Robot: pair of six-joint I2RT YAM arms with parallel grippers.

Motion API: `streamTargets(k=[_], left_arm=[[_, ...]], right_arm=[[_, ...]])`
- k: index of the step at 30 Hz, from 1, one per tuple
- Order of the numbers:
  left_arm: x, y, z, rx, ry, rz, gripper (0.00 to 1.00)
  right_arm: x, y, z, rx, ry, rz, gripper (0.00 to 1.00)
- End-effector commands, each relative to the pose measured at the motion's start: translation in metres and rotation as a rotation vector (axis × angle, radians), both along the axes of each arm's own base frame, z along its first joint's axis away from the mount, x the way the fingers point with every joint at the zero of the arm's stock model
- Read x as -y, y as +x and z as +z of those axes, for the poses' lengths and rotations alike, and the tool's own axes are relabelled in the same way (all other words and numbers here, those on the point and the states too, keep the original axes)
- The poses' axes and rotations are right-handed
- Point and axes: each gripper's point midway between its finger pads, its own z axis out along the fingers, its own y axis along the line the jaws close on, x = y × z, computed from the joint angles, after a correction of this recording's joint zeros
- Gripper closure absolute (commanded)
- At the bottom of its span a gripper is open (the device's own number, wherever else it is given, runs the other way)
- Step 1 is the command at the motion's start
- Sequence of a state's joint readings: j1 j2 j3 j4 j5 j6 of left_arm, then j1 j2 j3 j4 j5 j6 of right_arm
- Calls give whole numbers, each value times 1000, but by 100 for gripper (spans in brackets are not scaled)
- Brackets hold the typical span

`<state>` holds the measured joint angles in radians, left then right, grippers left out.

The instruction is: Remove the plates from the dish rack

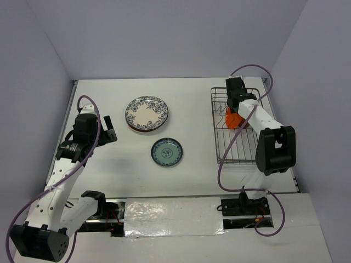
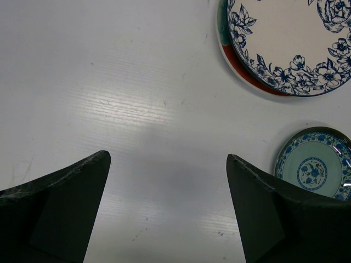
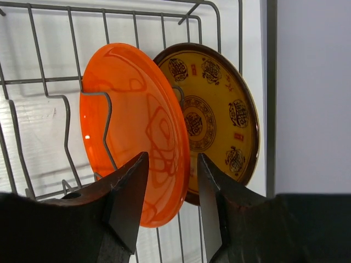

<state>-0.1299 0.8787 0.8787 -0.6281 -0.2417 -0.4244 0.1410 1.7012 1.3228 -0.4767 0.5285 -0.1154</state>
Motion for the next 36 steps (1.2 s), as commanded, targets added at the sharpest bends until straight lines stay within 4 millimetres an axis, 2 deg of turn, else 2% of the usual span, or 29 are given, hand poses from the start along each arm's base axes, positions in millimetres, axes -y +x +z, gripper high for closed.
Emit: streamTargets(k=[1, 2, 5, 6, 8, 17, 22, 26, 36], left_arm=[[3, 5, 16, 52, -13, -6, 0], [3, 5, 16, 49, -13, -9, 0], [4, 6, 15, 47, -14, -10, 0], [3, 6, 15, 46, -13, -9, 0], [3, 6, 15, 46, -13, -9, 0], [3, 6, 14, 41, -12, -9, 0], [4, 6, 12, 35, -11, -11, 0], [4, 7, 11, 30, -13, -11, 0], [4, 8, 9, 24, -11, -12, 0]], right_arm=[[7, 14, 11, 55, -33, -13, 52], [9, 14, 11, 57, -45, -21, 52], [9, 15, 5, 46, -52, -10, 67], [9, 15, 6, 46, -50, -7, 75], [10, 14, 7, 53, -54, -9, 82], [7, 13, 20, 83, -47, 29, 99], [4, 11, 15, 62, -36, 32, 100], [0, 12, 22, 96, -17, 57, 100], [-2, 5, 58, 170, -38, 63, 100]])
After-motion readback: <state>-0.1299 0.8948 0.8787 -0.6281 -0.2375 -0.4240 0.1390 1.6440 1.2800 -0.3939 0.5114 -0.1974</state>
